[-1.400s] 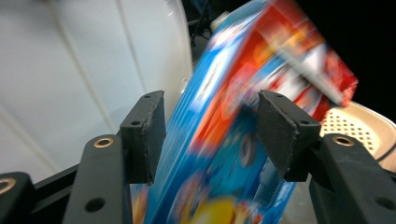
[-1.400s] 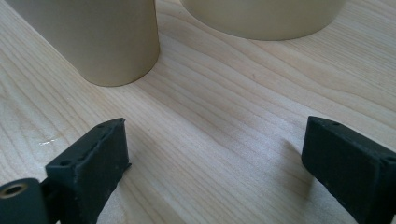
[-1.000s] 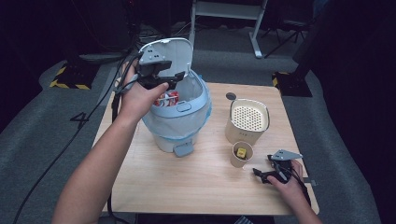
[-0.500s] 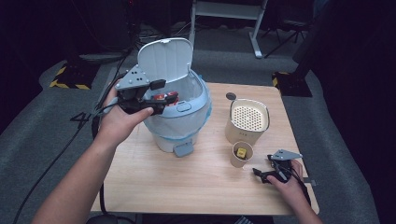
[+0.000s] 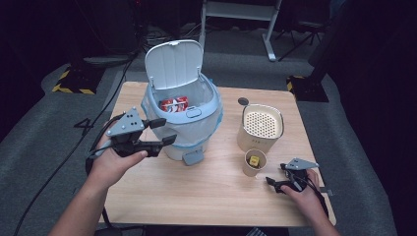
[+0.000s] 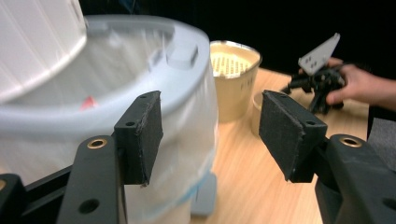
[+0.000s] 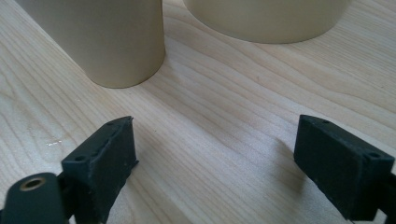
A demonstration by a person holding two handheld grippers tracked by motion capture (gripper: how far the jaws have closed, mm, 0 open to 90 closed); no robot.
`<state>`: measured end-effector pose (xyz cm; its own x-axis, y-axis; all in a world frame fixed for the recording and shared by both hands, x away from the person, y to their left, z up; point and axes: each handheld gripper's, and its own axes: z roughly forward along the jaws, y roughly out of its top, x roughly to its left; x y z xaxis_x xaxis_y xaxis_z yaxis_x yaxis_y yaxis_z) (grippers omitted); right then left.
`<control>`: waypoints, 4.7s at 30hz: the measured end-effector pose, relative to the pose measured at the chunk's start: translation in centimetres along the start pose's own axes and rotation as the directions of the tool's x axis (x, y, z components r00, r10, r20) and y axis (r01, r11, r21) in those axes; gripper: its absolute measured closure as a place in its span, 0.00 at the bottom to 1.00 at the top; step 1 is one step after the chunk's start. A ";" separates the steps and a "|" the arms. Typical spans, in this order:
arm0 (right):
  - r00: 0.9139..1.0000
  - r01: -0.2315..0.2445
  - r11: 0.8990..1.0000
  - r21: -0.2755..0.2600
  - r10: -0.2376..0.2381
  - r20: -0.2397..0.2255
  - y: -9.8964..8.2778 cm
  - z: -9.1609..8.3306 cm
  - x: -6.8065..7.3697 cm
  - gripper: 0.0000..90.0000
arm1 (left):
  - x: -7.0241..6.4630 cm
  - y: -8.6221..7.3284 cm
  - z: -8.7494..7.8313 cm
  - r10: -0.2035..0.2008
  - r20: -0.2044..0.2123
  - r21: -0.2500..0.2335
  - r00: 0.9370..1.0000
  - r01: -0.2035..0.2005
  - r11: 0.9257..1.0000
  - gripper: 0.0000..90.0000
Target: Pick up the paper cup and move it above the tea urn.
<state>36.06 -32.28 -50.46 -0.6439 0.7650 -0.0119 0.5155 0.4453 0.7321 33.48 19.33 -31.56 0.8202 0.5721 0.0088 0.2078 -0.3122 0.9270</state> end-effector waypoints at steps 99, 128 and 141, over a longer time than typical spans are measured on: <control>0.978 0.063 0.982 -0.180 -0.097 -0.187 8.2 -3.7 2.0 0.33 | 2.0 -17.0 8.6 -0.111 -0.184 0.404 0.977 0.178 0.897 0.11; 0.991 0.049 0.975 -0.219 -0.075 -0.109 16.3 -5.5 -2.9 0.33 | 2.7 -17.0 8.5 -0.122 -0.210 0.402 0.970 0.199 0.893 0.09; 0.998 0.037 0.975 -0.221 -0.048 -0.045 18.5 -3.6 -6.5 0.33 | 2.7 -17.0 8.6 -0.121 -0.212 0.403 0.970 0.199 0.893 0.09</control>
<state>47.71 -30.73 -34.40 -0.6926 0.7211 -0.0163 0.3540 0.3594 0.8634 36.73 19.68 -50.48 0.6575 0.7531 -0.0243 0.5642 -0.4707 0.6783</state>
